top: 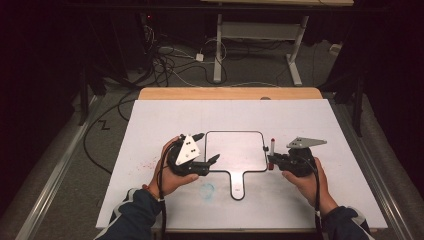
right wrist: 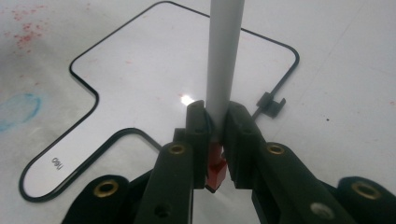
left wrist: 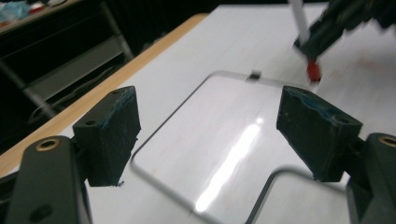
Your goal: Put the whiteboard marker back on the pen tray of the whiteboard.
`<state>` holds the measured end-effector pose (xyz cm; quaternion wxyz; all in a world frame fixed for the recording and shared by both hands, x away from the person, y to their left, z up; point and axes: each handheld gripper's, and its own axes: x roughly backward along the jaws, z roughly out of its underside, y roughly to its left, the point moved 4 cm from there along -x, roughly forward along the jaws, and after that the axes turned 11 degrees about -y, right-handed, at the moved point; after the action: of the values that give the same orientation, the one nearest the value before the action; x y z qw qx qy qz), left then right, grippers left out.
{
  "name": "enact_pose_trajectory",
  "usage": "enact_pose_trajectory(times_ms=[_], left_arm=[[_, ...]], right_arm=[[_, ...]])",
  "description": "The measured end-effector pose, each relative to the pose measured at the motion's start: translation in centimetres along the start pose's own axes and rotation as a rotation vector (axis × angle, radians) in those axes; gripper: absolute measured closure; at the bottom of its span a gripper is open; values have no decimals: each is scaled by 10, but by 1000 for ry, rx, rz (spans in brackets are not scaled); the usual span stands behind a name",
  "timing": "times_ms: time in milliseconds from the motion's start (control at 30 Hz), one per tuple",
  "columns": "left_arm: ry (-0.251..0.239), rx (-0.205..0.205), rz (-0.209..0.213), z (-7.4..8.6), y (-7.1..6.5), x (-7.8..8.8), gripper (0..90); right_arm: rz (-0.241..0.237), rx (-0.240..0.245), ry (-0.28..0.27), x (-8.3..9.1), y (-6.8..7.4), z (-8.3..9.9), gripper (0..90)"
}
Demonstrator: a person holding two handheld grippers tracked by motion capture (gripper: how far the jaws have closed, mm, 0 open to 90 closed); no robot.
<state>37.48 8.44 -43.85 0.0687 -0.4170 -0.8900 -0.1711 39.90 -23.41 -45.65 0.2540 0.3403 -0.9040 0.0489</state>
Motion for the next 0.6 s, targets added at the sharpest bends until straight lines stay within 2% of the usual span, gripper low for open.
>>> enact_pose_trajectory(times_ms=[67,167,267,333,400,467,600], left_arm=[[42,21,-25,16,3,8,204],[75,70,-60,35,4,22,202],[100,87,-76,48,2,34,203],[121,107,-67,53,-2,40,205],[128,87,-83,56,-3,45,205],[133,101,-84,58,-2,49,205],[142,133,-89,61,0,51,205]], right_arm=[[20,-7,9,-6,-8,-1,817],[19,-42,24,-16,-18,1,816],[4,-86,18,-24,-25,1,816],[-1,-103,14,-29,-27,0,816],[-4,-108,17,-33,-28,0,816],[-5,-122,21,-37,-29,0,814],[39,-144,23,-46,-34,2,813]])
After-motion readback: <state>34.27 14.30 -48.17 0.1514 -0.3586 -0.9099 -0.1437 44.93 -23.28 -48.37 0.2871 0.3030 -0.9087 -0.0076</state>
